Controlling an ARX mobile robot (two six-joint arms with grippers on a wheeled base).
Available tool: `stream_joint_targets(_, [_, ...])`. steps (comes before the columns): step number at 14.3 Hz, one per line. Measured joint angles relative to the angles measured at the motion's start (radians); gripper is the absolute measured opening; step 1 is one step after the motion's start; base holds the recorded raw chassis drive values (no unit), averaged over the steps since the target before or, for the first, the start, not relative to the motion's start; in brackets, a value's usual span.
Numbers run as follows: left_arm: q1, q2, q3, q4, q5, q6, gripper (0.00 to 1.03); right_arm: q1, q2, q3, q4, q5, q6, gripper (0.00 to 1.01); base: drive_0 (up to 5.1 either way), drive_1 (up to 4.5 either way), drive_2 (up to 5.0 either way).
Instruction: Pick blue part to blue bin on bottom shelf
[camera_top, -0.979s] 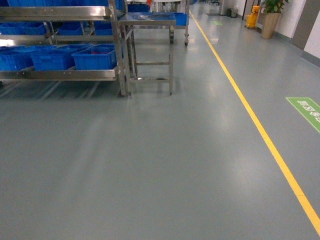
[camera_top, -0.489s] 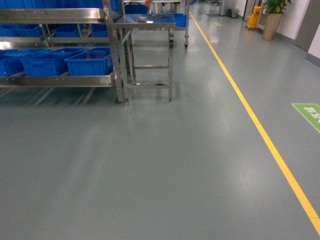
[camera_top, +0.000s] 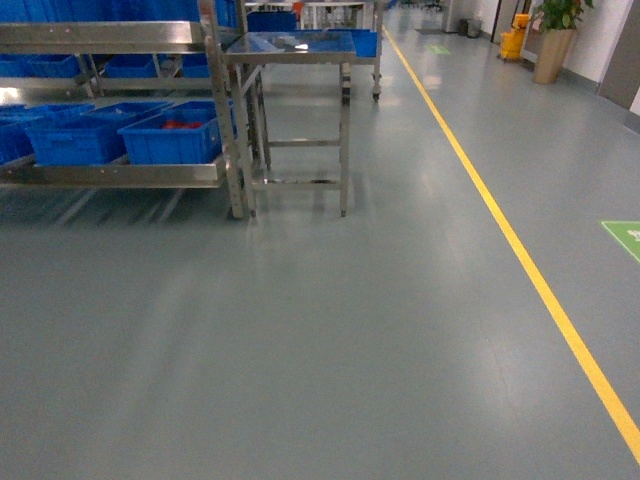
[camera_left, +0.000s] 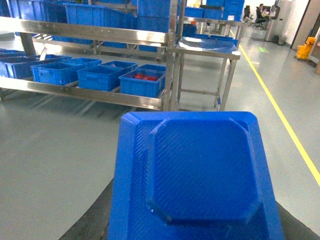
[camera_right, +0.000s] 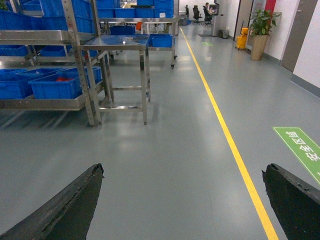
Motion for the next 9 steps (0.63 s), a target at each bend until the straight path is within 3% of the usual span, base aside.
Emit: stream_joint_targets(9, [0.0, -0.001, 0.0, 0.003, -0.001, 0.0, 0.43, 0.0, 0.0, 0.0, 0.002, 0.0, 0.0, 0.98, 0.0, 4.05, -4.1])
